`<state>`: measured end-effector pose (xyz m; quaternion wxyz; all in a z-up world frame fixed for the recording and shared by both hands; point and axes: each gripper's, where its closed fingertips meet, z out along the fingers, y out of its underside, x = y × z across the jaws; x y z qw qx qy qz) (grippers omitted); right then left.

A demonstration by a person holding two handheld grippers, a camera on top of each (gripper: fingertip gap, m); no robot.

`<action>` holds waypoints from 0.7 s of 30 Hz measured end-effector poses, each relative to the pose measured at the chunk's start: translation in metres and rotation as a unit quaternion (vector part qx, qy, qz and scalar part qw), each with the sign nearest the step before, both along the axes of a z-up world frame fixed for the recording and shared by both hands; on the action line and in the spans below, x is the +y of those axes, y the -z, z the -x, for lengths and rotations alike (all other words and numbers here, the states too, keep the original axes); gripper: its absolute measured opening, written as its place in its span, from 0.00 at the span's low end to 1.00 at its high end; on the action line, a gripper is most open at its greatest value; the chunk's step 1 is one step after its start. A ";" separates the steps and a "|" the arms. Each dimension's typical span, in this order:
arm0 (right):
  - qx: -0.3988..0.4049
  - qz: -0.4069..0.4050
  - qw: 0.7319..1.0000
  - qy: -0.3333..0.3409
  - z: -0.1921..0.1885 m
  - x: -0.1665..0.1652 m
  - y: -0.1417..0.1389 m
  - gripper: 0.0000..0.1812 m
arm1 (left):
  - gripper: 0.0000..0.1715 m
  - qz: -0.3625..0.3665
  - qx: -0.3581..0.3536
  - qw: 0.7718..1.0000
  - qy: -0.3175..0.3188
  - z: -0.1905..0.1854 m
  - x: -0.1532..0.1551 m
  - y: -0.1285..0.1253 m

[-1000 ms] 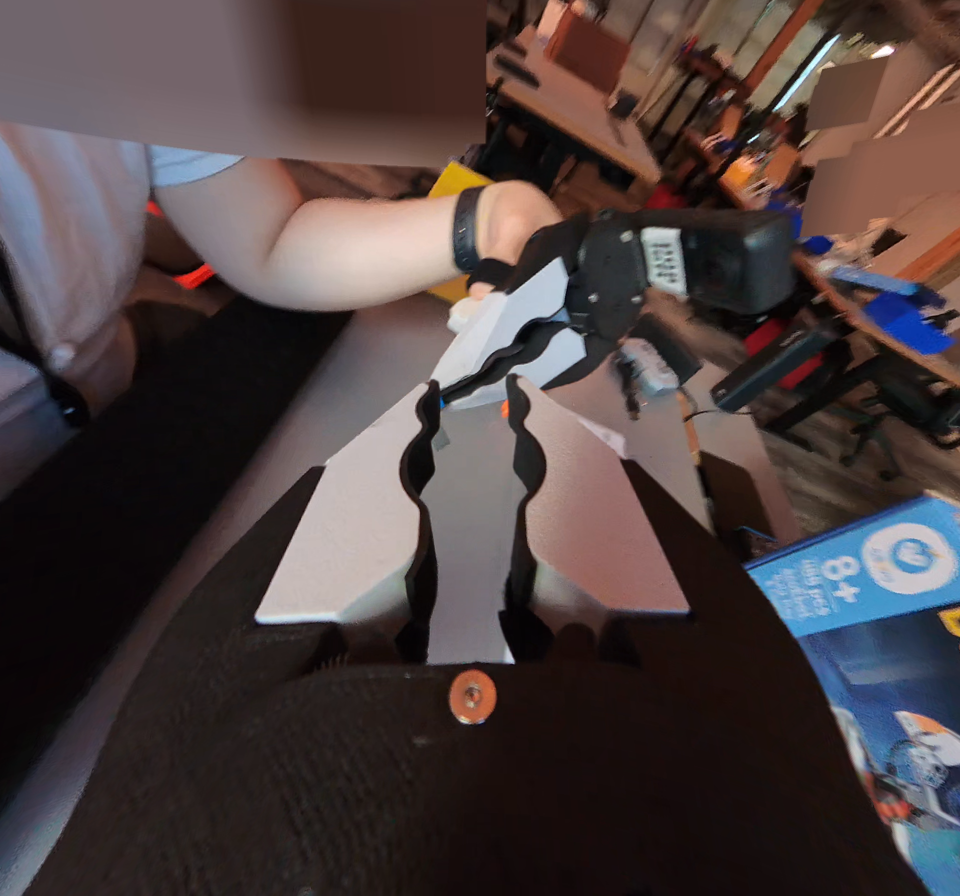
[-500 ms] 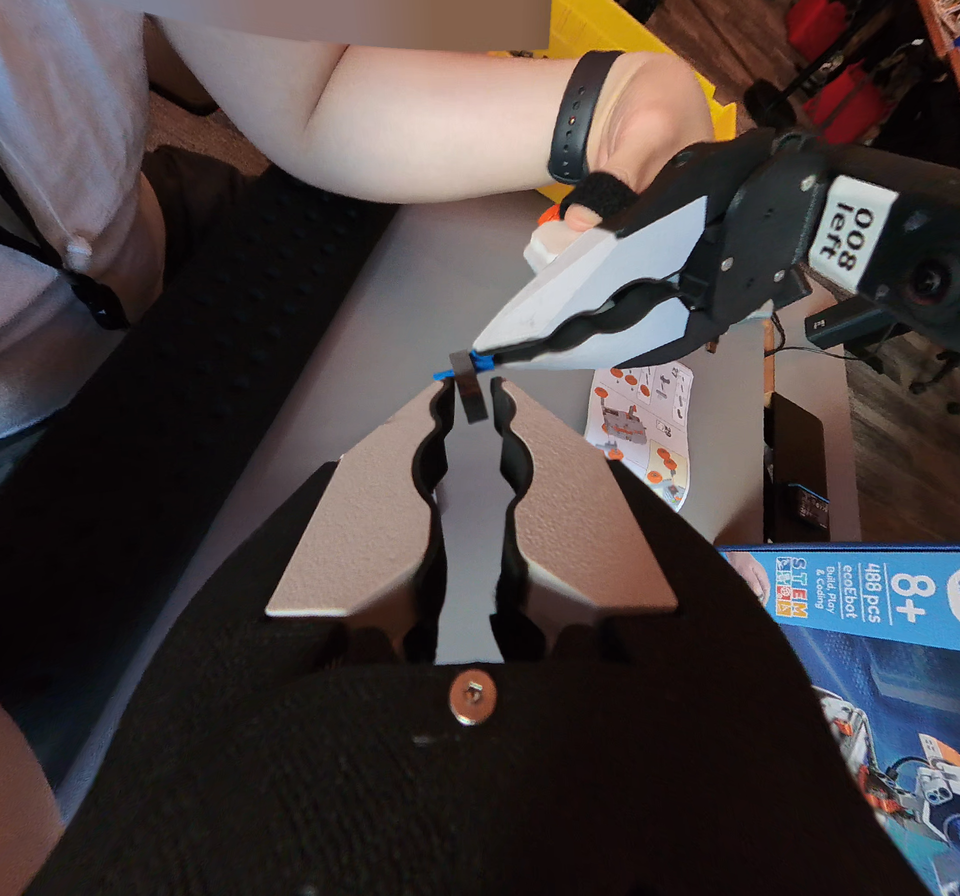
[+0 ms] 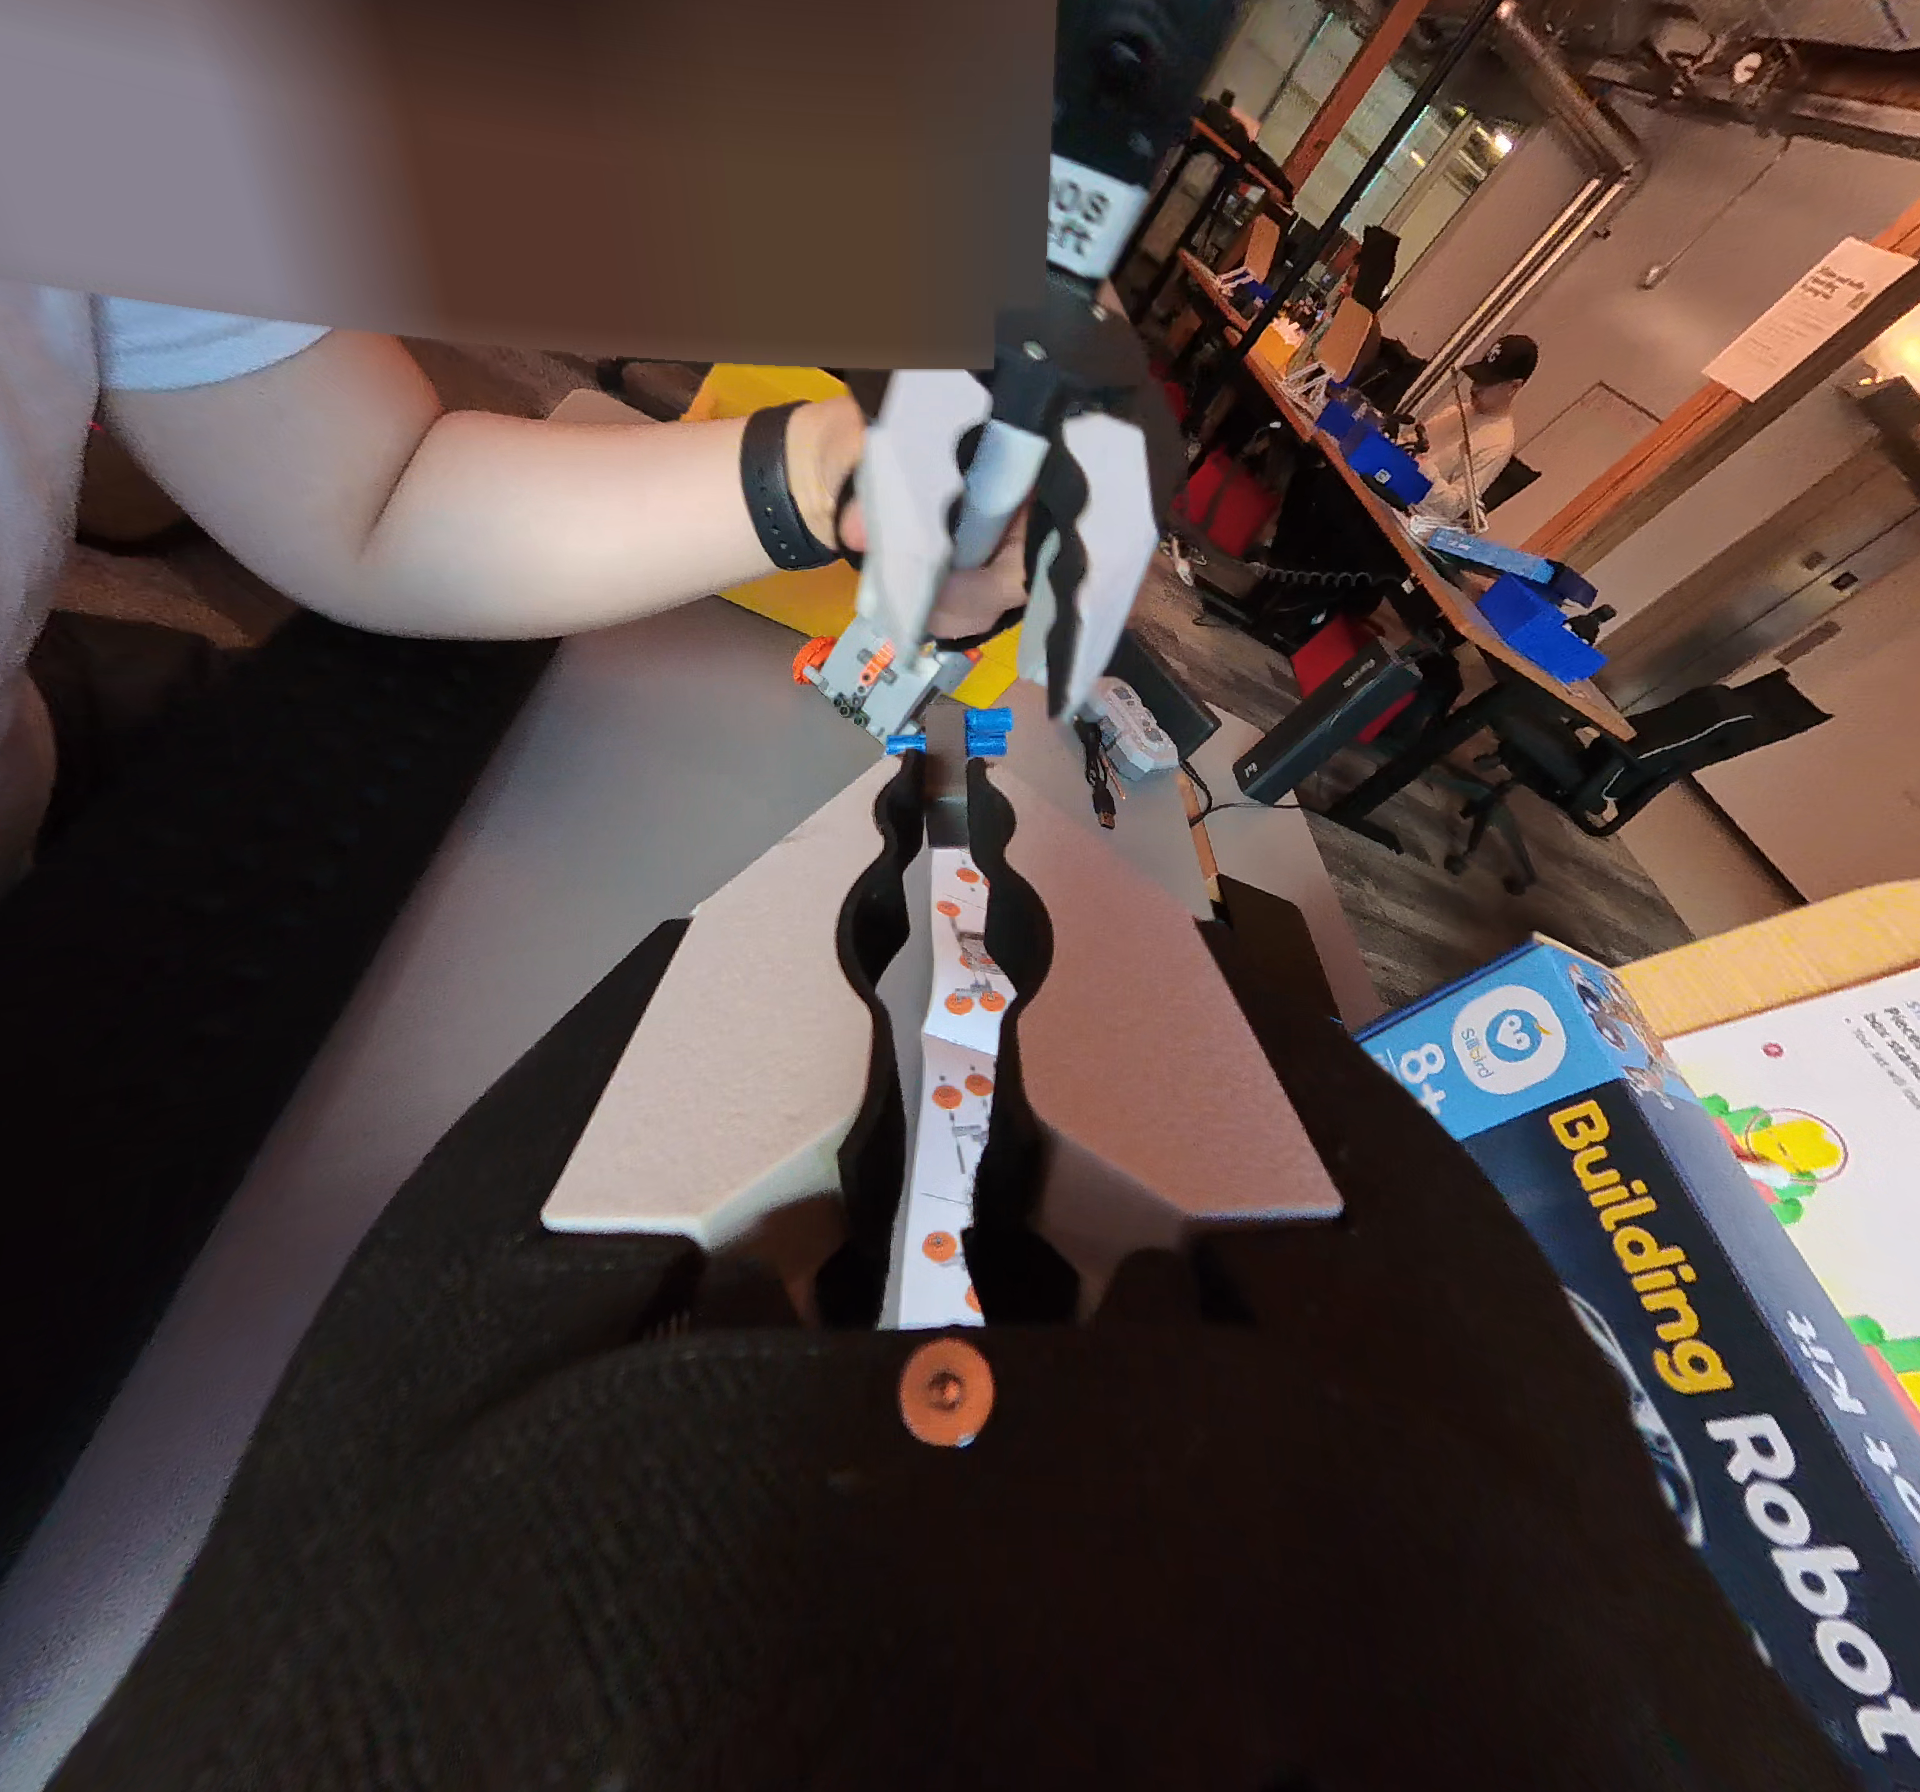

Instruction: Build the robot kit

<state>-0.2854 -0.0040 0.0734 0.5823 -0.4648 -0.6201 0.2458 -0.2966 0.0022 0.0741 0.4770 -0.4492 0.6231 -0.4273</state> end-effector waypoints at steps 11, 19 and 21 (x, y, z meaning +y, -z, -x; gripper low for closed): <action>-0.004 -0.009 1.000 0.008 -0.006 -0.001 0.000 0.04 | 0.16 -0.161 0.036 0.983 -0.078 -0.023 -0.007 0.007; -0.012 -0.006 1.000 -0.008 -0.008 -0.004 0.005 0.04 | 0.14 -0.207 0.055 0.974 -0.077 -0.024 -0.011 0.015; -0.014 -0.002 1.000 -0.017 -0.007 -0.007 0.006 0.04 | 0.12 -0.202 0.059 0.975 -0.072 -0.023 -0.012 0.017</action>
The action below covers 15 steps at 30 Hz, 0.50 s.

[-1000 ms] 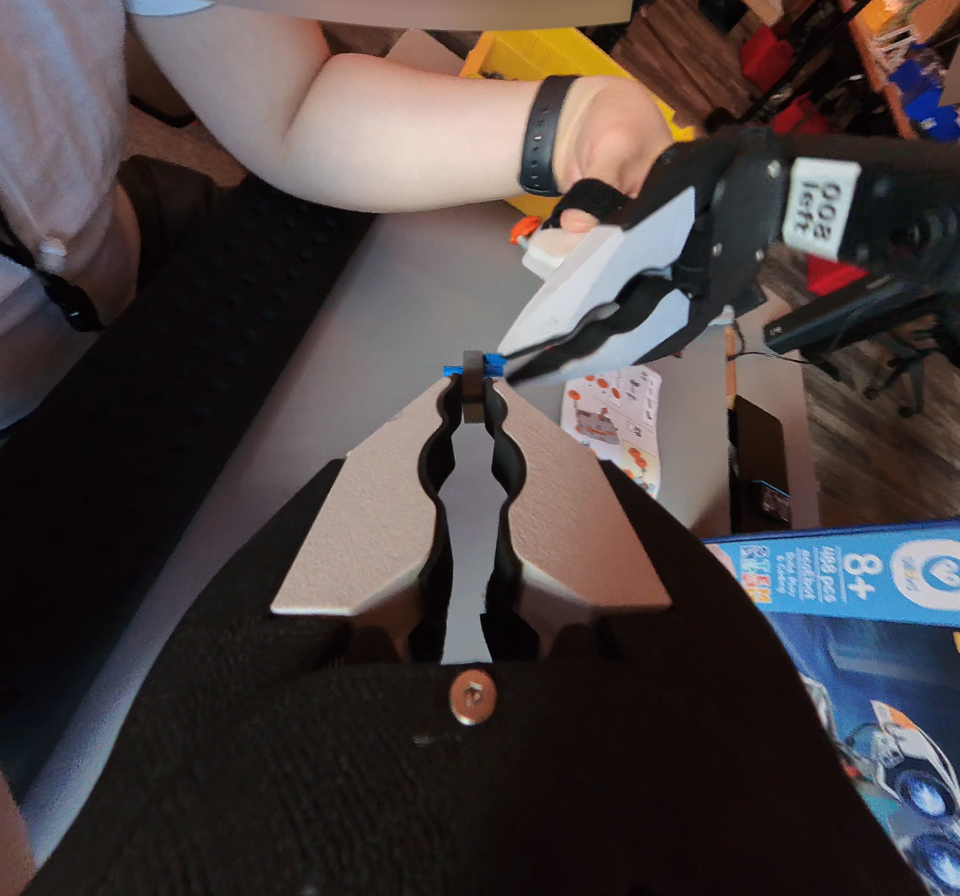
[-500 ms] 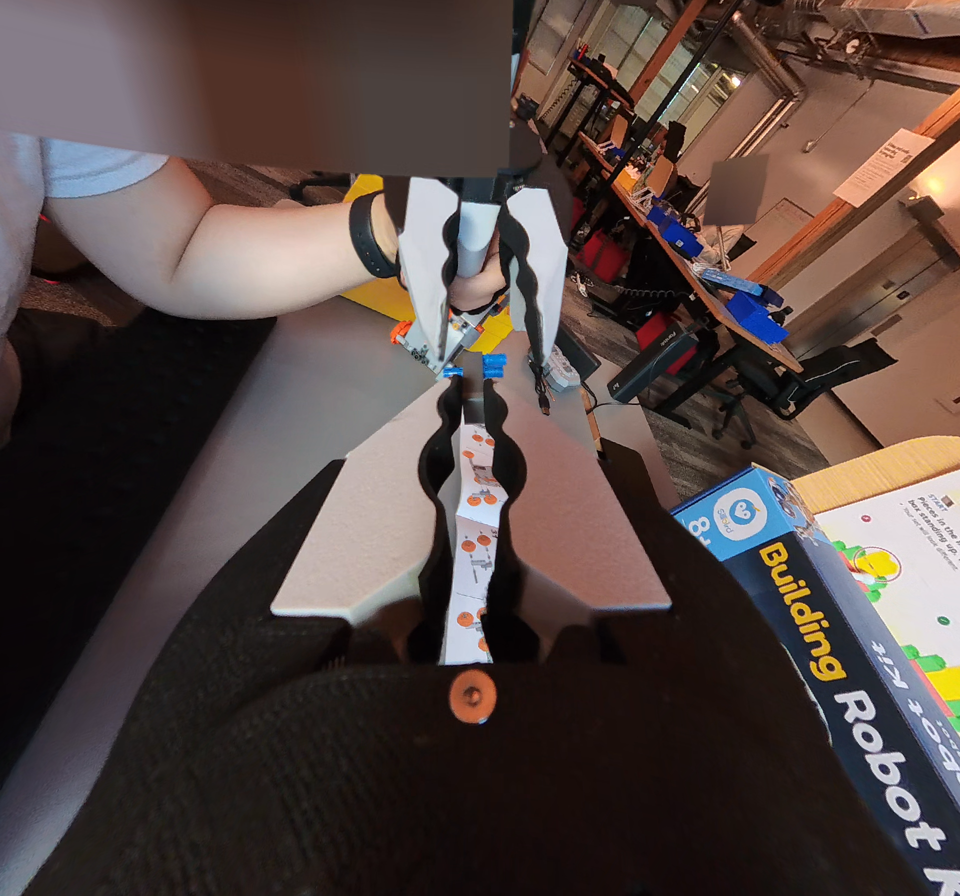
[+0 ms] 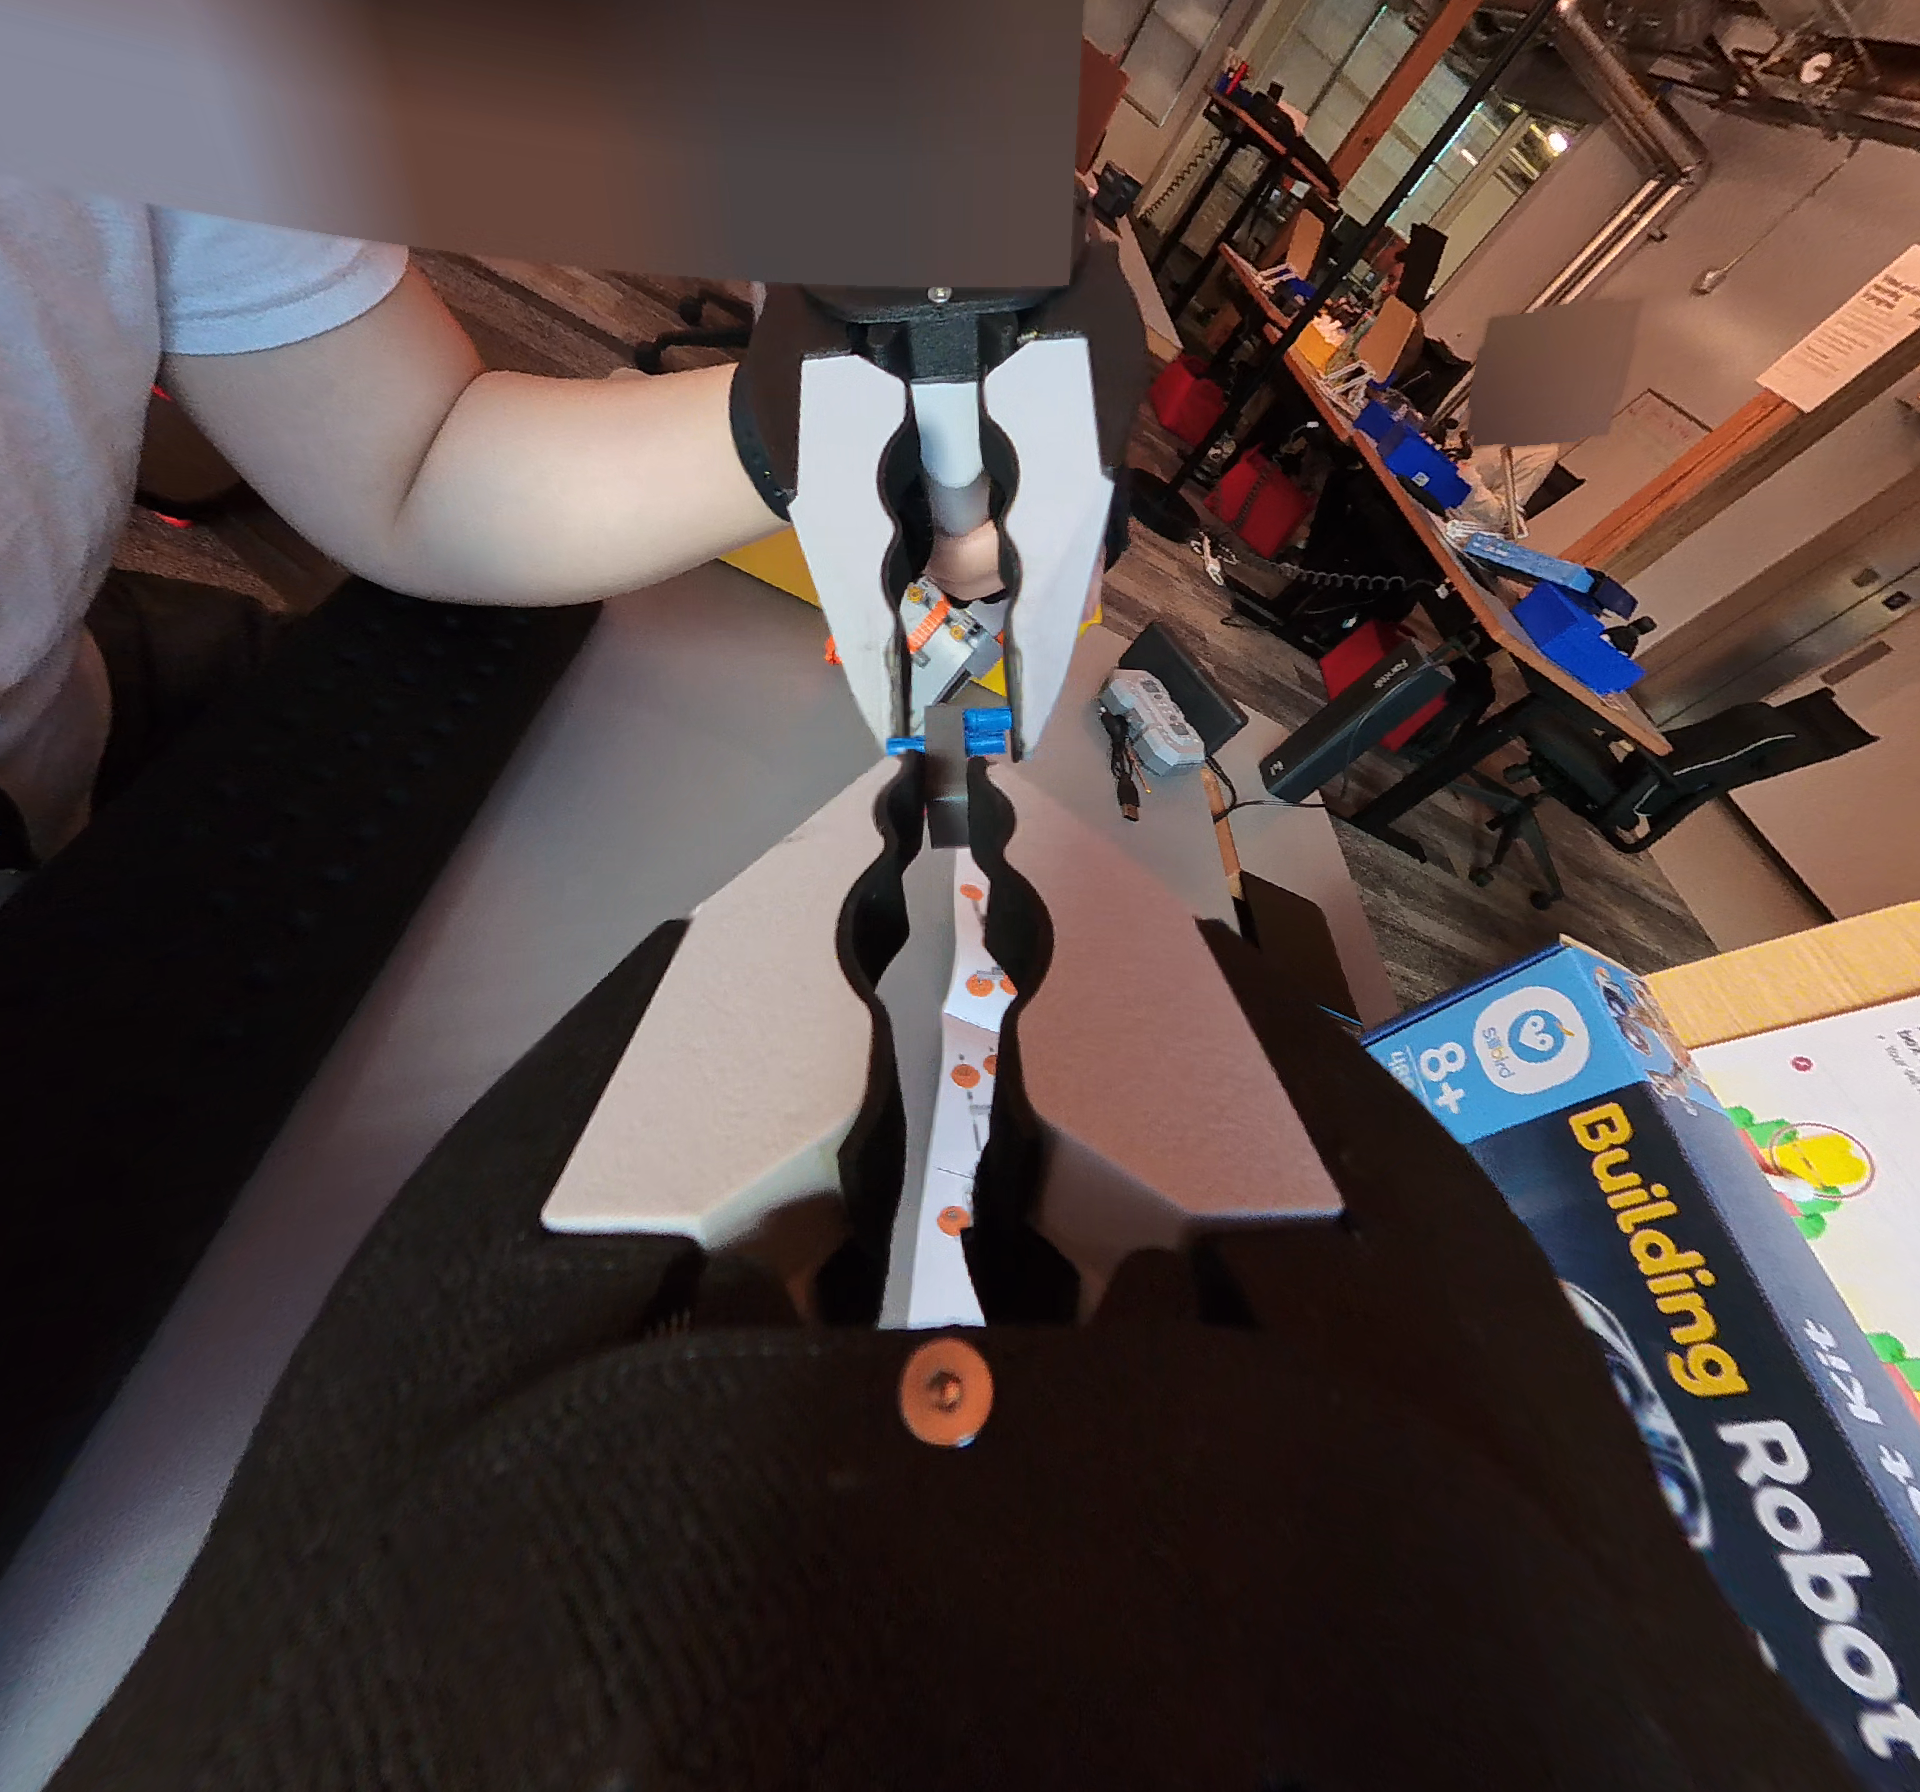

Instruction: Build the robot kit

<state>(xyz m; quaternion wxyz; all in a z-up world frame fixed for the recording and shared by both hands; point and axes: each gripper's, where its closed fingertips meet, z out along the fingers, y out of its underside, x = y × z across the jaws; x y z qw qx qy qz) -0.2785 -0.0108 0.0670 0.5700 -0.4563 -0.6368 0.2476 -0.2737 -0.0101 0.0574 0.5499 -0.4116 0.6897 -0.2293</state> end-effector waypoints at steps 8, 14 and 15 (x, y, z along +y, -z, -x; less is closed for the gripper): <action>0.008 -0.003 1.000 -0.002 0.000 -0.001 -0.002 0.04 | 0.10 -0.005 -0.006 1.000 -0.004 0.000 0.001 -0.003; 0.019 -0.031 0.999 0.012 -0.006 -0.003 -0.013 0.04 | 0.09 -0.060 -0.035 0.998 -0.002 -0.006 0.000 -0.014; 0.017 -0.035 0.999 0.017 -0.007 -0.002 -0.013 0.04 | 0.09 -0.073 -0.038 0.997 -0.005 -0.007 0.000 -0.014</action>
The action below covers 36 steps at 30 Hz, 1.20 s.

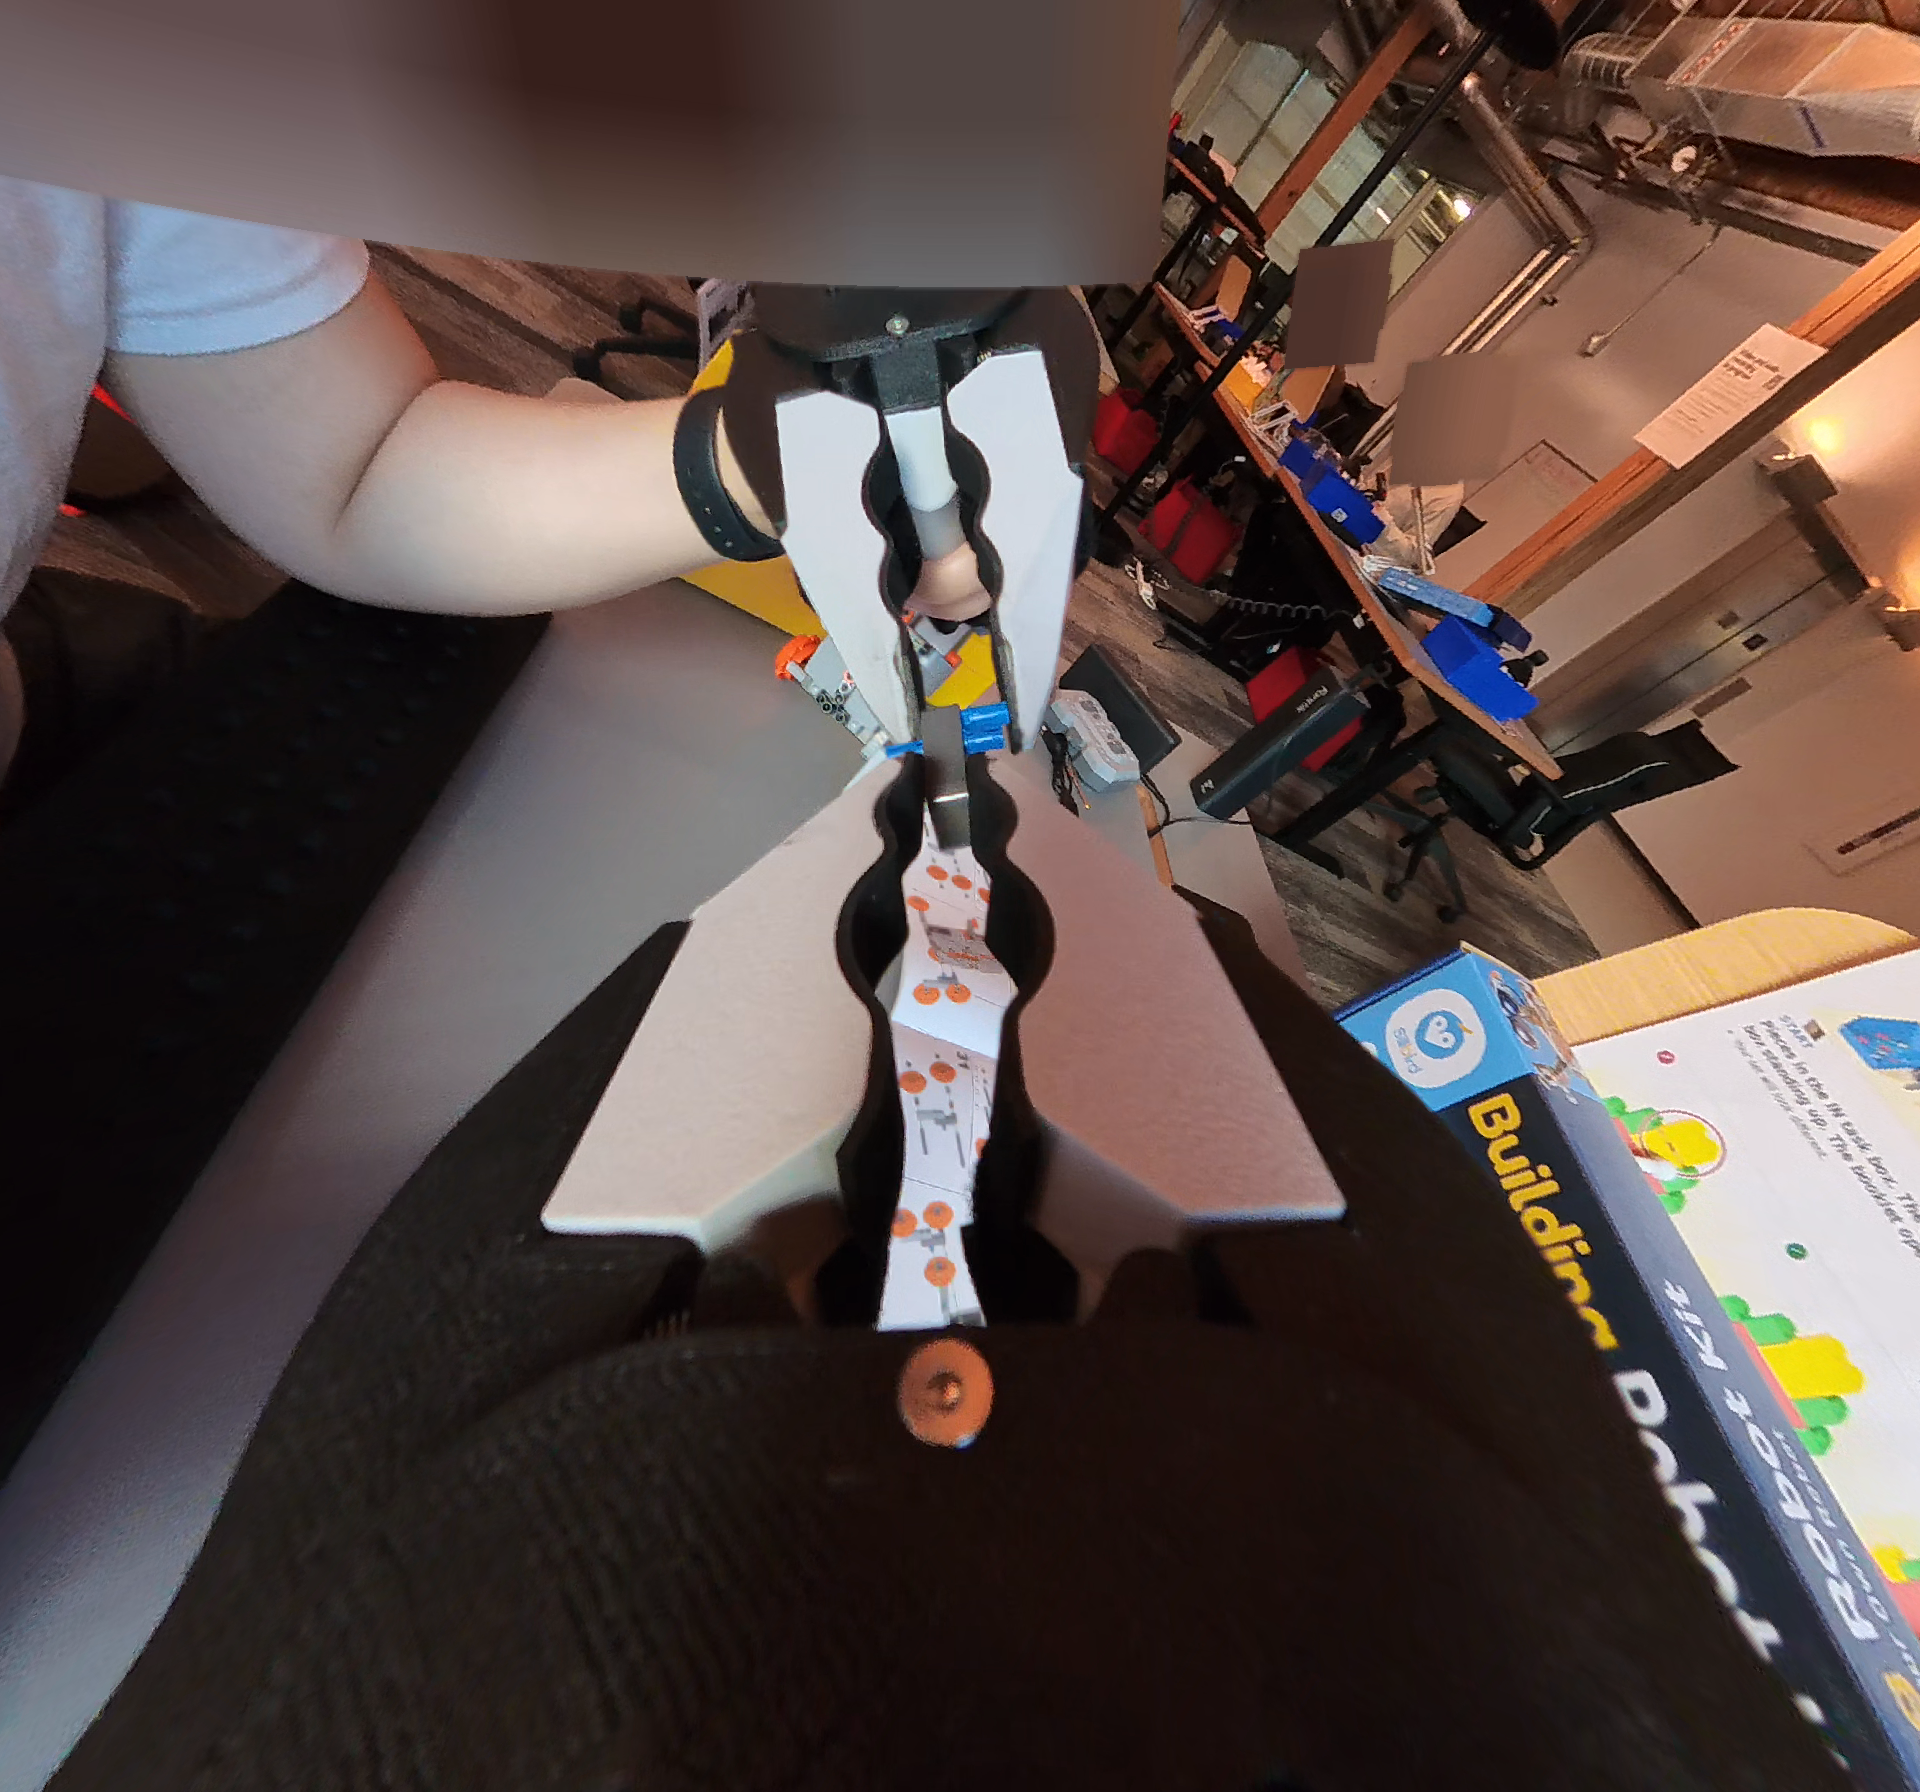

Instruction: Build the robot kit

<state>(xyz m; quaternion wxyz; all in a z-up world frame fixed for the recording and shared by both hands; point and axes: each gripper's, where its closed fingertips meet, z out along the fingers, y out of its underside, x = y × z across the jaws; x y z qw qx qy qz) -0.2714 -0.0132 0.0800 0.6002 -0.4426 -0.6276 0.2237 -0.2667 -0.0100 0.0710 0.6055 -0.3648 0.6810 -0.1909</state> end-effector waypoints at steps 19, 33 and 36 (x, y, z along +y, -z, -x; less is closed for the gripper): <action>-0.012 -0.027 0.999 0.025 -0.004 0.000 -0.008 0.04 | 0.08 -0.001 -0.011 1.000 -0.015 -0.008 0.003 0.003; 0.057 0.048 0.997 -0.024 -0.011 -0.003 -0.017 0.04 | 0.11 0.409 -0.070 0.900 0.137 0.016 -0.002 -0.024; 0.060 0.049 0.996 -0.047 -0.010 -0.009 -0.016 0.04 | 0.15 0.504 -0.068 0.847 0.156 0.013 0.003 -0.023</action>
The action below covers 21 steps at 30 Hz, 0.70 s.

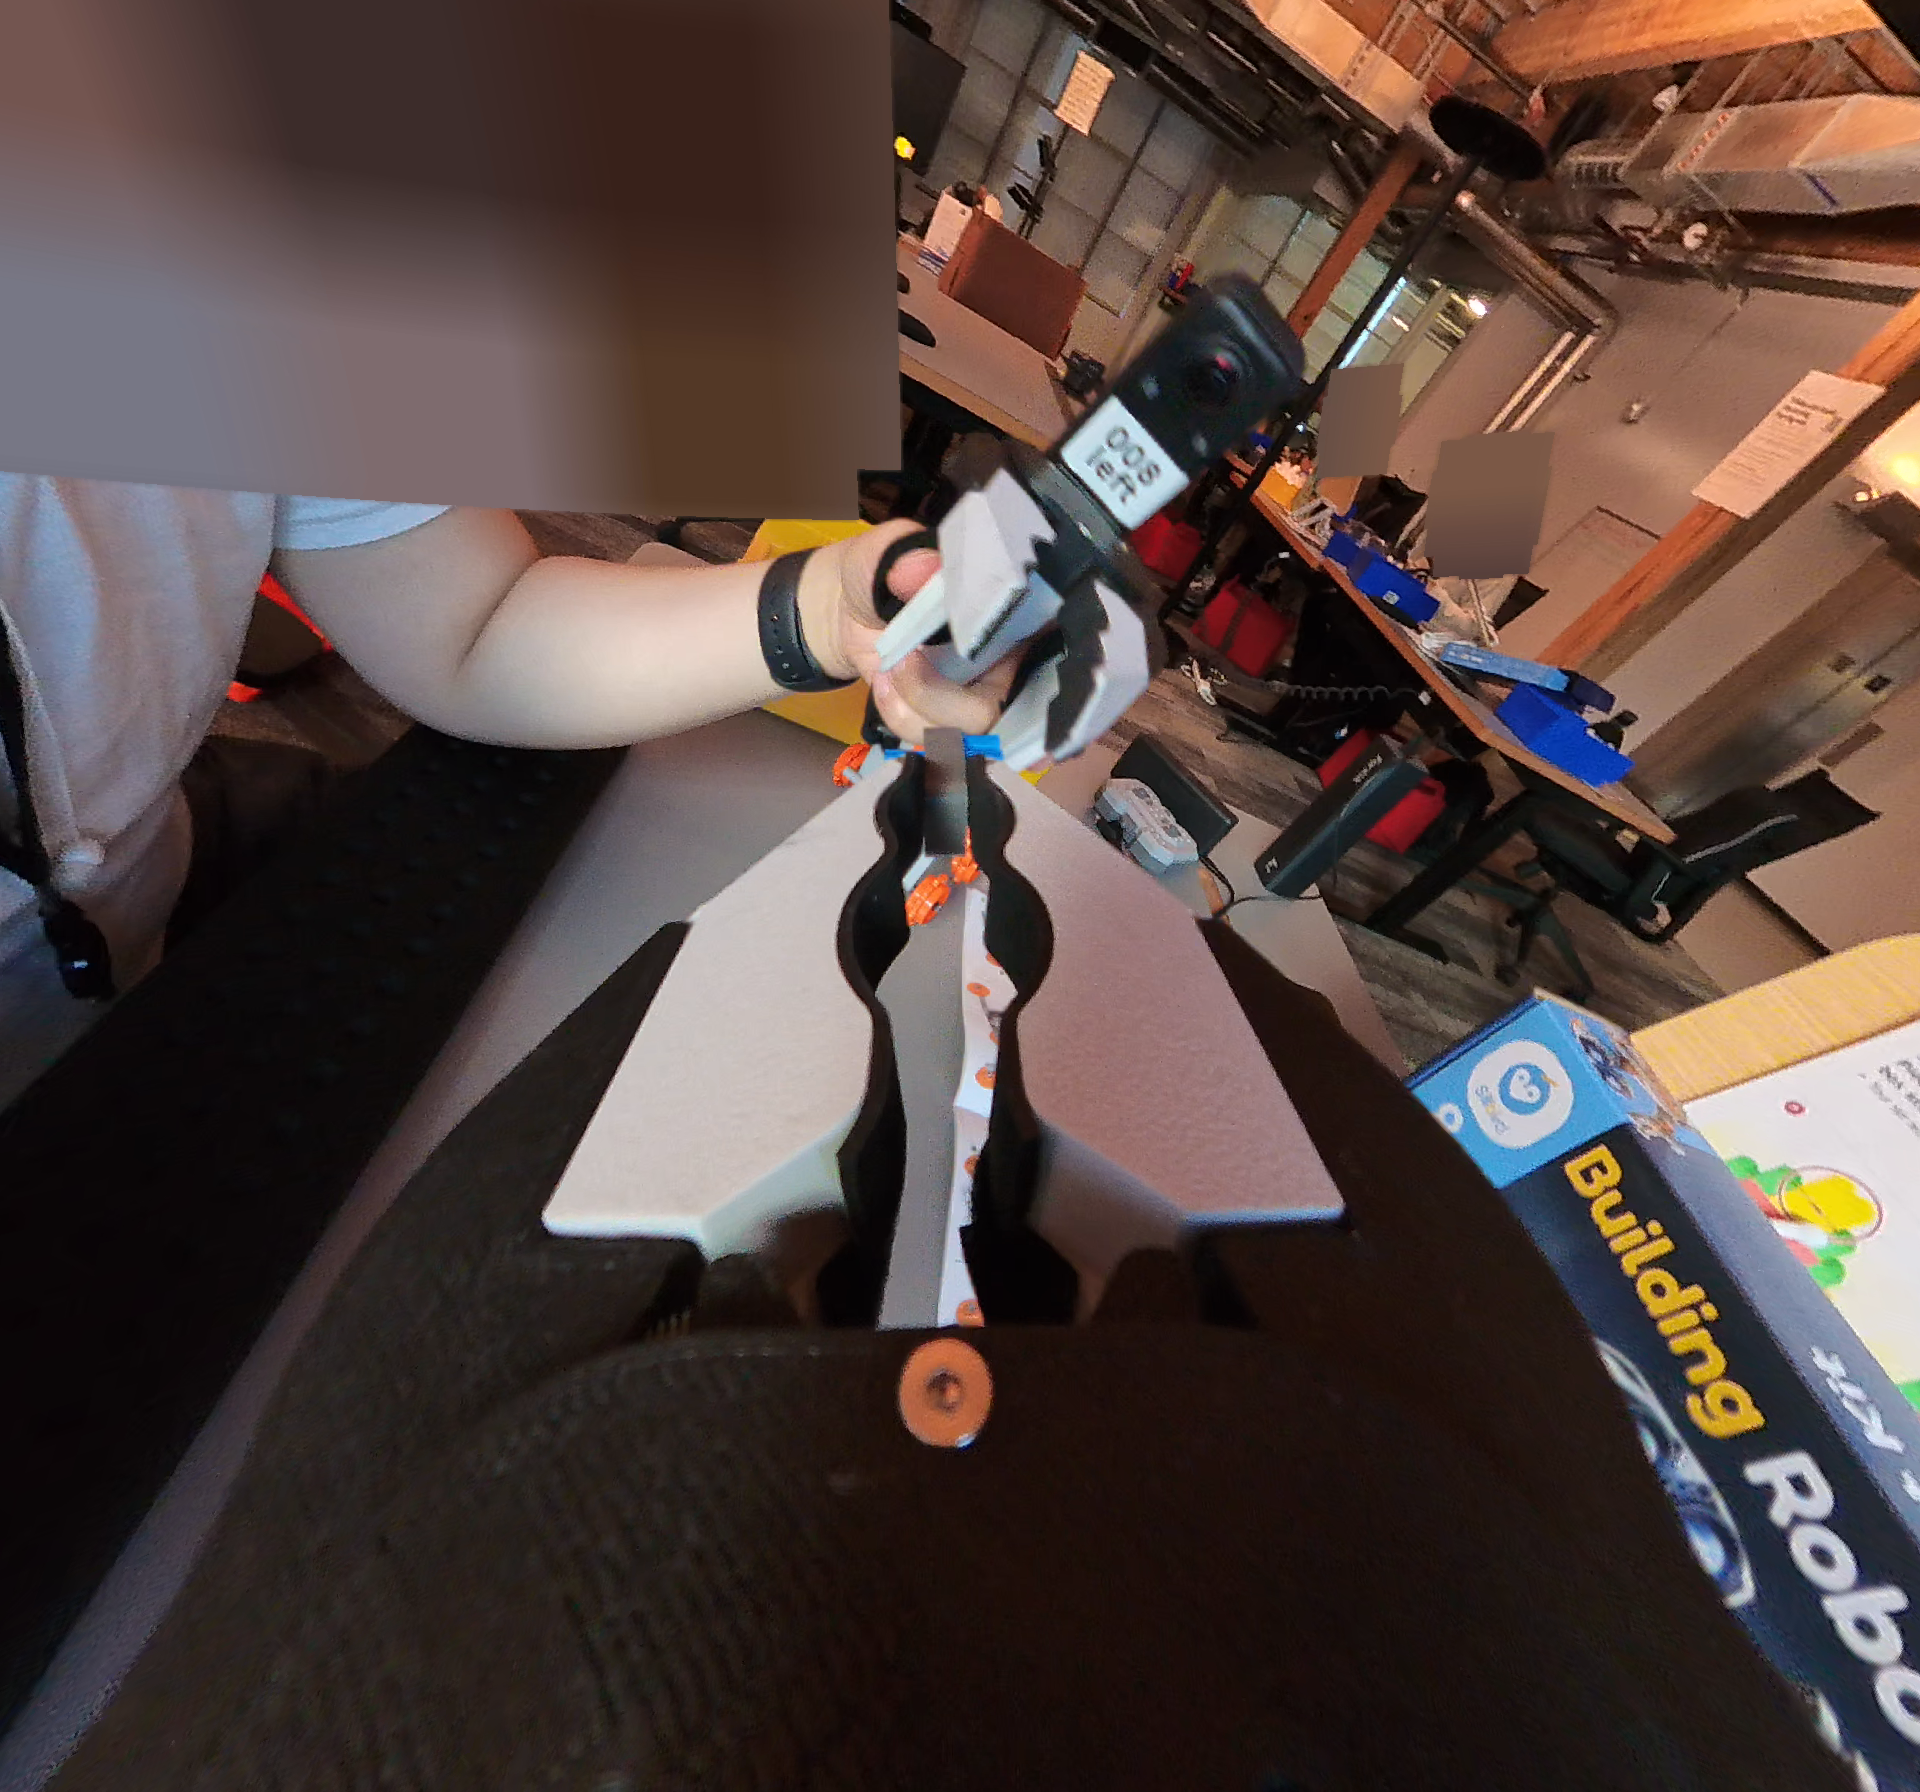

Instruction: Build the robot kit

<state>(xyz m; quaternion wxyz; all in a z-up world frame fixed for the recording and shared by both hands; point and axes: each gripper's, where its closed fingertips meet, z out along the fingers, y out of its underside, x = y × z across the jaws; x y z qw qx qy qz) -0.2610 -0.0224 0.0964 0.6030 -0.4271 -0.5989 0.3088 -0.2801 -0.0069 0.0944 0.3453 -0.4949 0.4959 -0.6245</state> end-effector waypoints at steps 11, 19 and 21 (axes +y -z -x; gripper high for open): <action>-0.075 -0.024 0.997 -0.011 0.003 -0.002 0.031 0.04 | 0.04 0.175 0.091 0.971 0.136 -0.017 -0.020 0.039; 0.026 -0.020 0.999 0.038 -0.003 0.021 0.003 0.19 | 0.03 0.120 0.037 0.990 0.070 -0.017 0.003 0.023; 0.135 0.029 0.988 0.075 -0.019 0.040 -0.032 0.19 | 0.03 0.025 -0.011 0.999 -0.036 -0.015 0.027 0.009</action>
